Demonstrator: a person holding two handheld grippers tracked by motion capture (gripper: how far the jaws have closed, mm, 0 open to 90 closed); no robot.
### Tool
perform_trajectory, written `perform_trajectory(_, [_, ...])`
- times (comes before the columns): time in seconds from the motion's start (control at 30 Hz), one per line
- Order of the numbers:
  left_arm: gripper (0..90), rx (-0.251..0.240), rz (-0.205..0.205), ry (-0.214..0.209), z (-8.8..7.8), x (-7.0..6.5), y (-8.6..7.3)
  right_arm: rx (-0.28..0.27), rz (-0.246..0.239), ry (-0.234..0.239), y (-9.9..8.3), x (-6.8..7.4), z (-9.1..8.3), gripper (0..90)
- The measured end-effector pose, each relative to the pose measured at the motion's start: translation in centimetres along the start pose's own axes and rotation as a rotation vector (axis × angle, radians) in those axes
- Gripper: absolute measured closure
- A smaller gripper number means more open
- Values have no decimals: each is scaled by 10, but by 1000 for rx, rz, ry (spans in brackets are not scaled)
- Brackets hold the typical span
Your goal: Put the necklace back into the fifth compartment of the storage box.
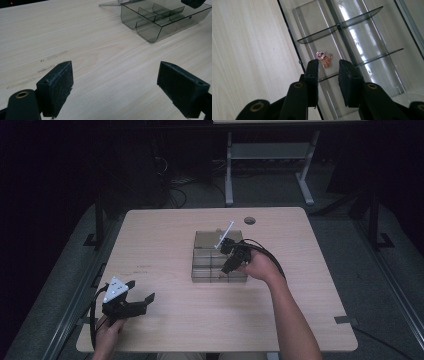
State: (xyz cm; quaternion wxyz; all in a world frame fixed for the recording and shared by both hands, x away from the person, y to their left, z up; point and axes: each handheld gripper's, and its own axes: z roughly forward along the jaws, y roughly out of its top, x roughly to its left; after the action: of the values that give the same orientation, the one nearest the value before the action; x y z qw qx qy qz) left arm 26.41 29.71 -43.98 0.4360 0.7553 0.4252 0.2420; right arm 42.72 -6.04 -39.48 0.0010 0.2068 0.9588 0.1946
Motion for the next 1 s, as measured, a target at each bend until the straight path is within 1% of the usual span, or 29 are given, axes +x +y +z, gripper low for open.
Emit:
perform_trajectory(0.47, [132,0,3,0,0,0,0,0,4,5,-6,1,-7,639])
perform_trajectory(0.57, [131,-1,-1,1,0,0,0,-3,-4,5,-7,1,-8,630])
perform_trajectory(1.0, [132,-1,1,0,0,0,0,-12,-4,8,-12,2,-15,589])
